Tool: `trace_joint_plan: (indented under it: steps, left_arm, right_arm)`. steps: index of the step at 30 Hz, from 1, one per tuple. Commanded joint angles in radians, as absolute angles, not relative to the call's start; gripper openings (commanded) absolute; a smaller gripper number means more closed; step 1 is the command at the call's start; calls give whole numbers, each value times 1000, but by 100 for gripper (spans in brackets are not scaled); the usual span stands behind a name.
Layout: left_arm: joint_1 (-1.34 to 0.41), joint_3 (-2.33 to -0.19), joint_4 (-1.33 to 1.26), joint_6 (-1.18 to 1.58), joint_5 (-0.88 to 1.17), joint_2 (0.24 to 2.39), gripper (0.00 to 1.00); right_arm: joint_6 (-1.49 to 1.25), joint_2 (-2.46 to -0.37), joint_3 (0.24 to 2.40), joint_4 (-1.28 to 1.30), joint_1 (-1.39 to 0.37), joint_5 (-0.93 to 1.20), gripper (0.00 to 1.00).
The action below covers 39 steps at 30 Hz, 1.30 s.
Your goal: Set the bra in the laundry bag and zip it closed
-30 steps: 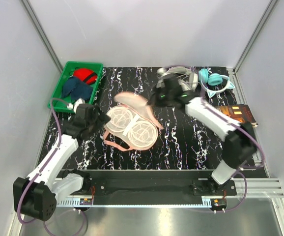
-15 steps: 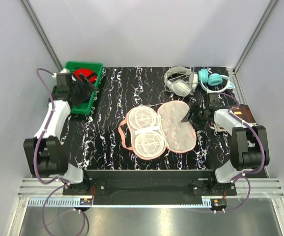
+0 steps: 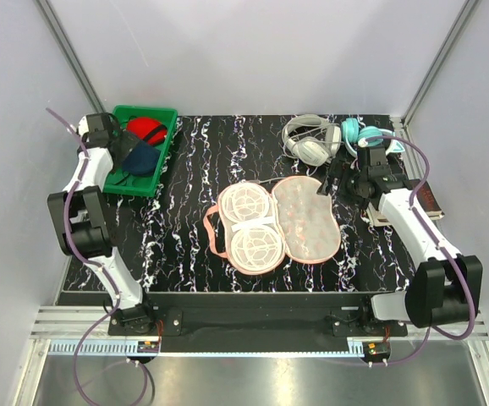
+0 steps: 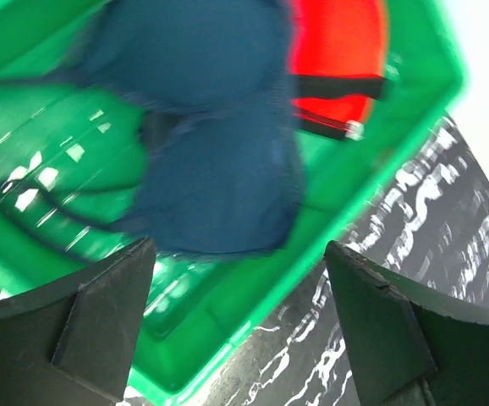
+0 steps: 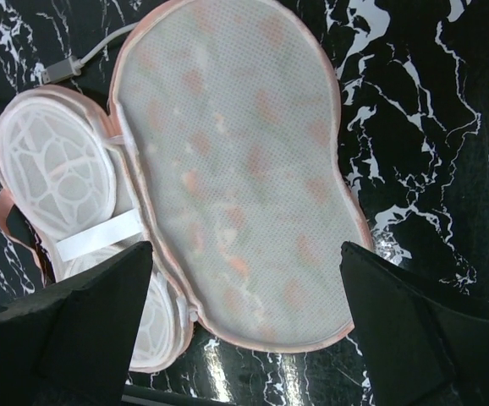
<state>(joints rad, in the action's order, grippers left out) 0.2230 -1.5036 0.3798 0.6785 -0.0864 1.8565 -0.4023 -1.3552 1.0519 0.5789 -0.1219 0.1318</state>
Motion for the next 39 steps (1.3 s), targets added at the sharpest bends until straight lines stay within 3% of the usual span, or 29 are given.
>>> trace_joint_plan:
  steps: [1, 7, 16, 18, 19, 22, 28, 35, 36, 37, 38, 39]
  left_arm:
    - [253, -1462, 419, 923, -232, 1827, 86]
    - [271, -1471, 486, 1118, -213, 1906, 86]
    - [279, -1548, 474, 1180, -169, 2005, 68]
    - [279, -1566, 471, 1161, -173, 2014, 57]
    - [281, -1574, 469, 1149, -175, 2016, 35]
    - [281, -1566, 469, 1105, -150, 1947, 0]
    - [279, -1318, 316, 1078, -153, 1634, 0]
    - [287, -1359, 353, 976, -178, 1594, 0]
    - [290, -1364, 365, 976, -190, 1603, 10]
    - [290, -1376, 394, 986, -207, 1612, 39]
    - [293, -1391, 414, 983, -203, 1623, 84]
    - [293, -1414, 442, 973, -190, 1655, 95]
  right_arm:
    - [-396, -1305, 1086, 626, -176, 133, 100]
    - [-405, -1299, 1080, 629, -229, 126, 100]
    - [-400, -1252, 1048, 635, -232, 100, 100]
    - [-403, -1241, 1046, 635, -232, 103, 100]
    - [-405, -1238, 1048, 637, -232, 106, 100]
    - [-403, -1230, 1051, 641, -233, 110, 100]
    - [-382, -1238, 1086, 672, -242, 113, 100]
    - [-388, -1203, 1100, 696, -255, 113, 100]
    - [-390, -1201, 1100, 699, -255, 124, 100]
    - [-393, -1197, 1100, 701, -258, 130, 100]
    - [-393, -1195, 1098, 701, -259, 138, 100]
    - [-391, -1195, 1095, 701, -258, 138, 100]
